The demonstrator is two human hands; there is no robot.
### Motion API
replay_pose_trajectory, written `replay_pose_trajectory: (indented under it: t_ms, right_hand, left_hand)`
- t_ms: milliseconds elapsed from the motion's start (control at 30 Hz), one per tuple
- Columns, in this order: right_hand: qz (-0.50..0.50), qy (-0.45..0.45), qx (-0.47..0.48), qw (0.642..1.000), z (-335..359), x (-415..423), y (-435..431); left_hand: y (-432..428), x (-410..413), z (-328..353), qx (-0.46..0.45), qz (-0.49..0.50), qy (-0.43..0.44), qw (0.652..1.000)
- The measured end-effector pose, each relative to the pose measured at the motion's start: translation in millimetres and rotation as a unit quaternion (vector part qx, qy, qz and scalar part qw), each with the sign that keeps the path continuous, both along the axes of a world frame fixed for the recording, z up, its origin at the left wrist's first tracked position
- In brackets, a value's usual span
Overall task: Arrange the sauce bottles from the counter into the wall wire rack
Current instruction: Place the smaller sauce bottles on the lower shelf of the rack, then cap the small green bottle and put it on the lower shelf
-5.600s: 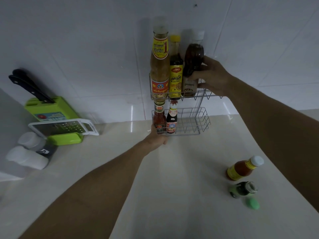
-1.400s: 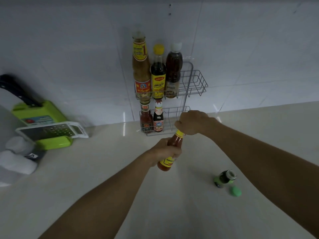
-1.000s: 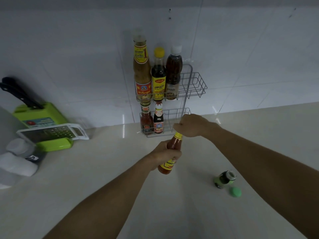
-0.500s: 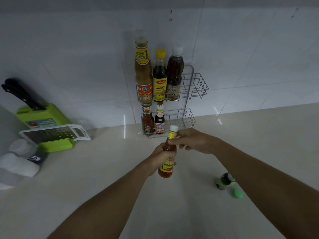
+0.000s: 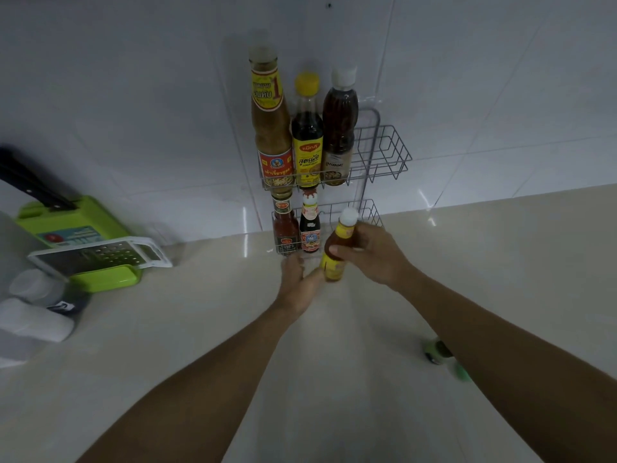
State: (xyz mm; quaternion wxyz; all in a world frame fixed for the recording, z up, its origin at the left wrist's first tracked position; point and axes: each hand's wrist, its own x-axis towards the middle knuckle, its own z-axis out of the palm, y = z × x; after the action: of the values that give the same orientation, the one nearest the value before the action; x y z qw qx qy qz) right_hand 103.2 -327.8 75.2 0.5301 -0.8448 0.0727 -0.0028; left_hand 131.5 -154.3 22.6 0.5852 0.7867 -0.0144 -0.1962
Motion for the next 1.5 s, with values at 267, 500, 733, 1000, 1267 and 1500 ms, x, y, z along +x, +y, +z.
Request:
replay_pose_trajectory:
  t_ms: [267, 500, 733, 1000, 1267, 1500]
  right_hand:
    - [-0.065, -0.175, -0.055, 0.981, -1, 27, -2]
    - [-0.057, -0.115, -0.137, 0.982, -20, 59, -5]
    - [-0.043, -0.026, -0.141, 0.989, -25, 92, -9]
    - [-0.002, 0.043, -0.151, 0.988, -35, 92, -15]
    - [0.024, 0.123, -0.101, 0.987, -34, 93, -20]
    - [-0.015, 0.139, -0.122, 0.983, -3, 70, -40]
  left_hand:
    - [12, 44, -3, 0.061, 0.078, -0.004, 0.995]
    - [10, 46, -8, -0.008, 0.057, -0.025, 0.998]
    - [16, 44, -15, -0.003, 0.023, -0.071, 0.997]
    - [18, 44, -18, -0.032, 0.014, -0.083, 0.996]
    - [20, 49, -18, -0.022, 0.007, -0.052, 0.998]
    - [12, 33, -23, 0.025, 0.167, -0.070, 0.983]
